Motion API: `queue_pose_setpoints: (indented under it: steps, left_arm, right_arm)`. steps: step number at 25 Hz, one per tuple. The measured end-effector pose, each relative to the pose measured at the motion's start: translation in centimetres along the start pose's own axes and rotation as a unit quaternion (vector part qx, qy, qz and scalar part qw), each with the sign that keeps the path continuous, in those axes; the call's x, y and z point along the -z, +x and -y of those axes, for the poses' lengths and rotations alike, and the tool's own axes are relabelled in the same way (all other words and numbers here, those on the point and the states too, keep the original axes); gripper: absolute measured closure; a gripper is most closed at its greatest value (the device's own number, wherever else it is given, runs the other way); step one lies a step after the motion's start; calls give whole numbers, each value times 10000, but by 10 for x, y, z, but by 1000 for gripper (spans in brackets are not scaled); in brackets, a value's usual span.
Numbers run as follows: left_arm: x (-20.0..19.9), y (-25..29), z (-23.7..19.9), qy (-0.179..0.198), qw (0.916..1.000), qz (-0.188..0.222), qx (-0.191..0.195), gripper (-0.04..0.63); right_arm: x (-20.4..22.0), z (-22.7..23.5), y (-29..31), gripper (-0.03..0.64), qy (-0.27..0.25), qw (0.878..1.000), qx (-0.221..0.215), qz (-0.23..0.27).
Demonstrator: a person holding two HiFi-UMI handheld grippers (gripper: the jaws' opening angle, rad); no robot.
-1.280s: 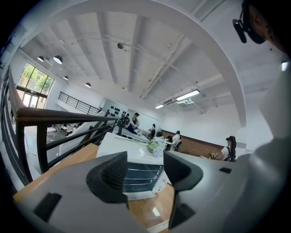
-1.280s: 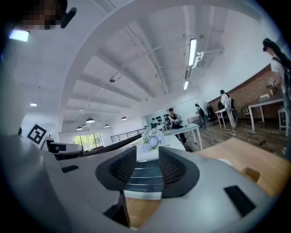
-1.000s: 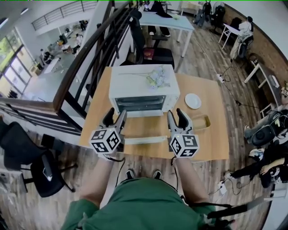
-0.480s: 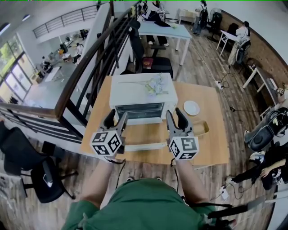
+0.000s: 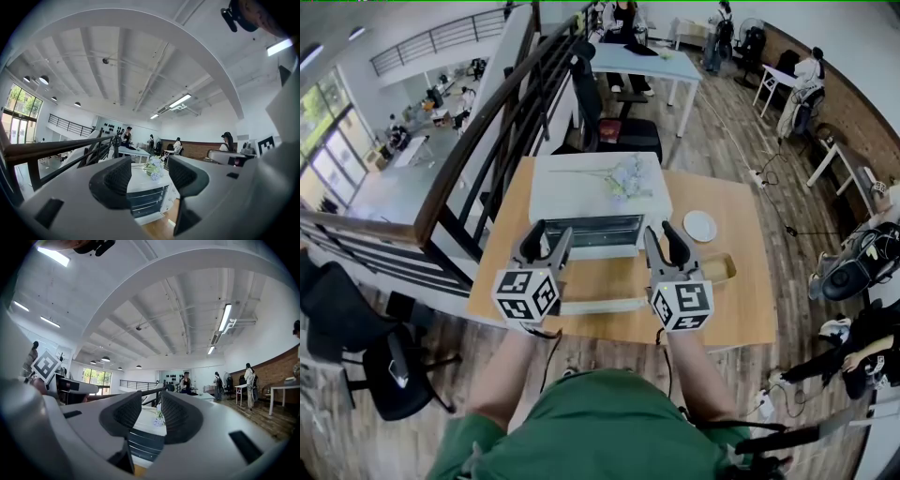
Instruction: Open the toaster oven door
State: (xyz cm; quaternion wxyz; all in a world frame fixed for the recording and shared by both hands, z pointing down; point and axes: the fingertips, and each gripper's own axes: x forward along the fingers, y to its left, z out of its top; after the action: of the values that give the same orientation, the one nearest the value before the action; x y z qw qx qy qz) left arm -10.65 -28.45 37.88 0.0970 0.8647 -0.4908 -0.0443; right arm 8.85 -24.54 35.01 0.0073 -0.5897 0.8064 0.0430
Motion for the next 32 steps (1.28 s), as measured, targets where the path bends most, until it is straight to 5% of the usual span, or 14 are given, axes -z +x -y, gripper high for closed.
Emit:
queue_pose_setpoints:
  steps: [32]
  left_arm:
    - [6,17,-14,-32,10000,-86,38,336]
  right_arm:
    - [1,0,20,485,-96,9999,-37,10]
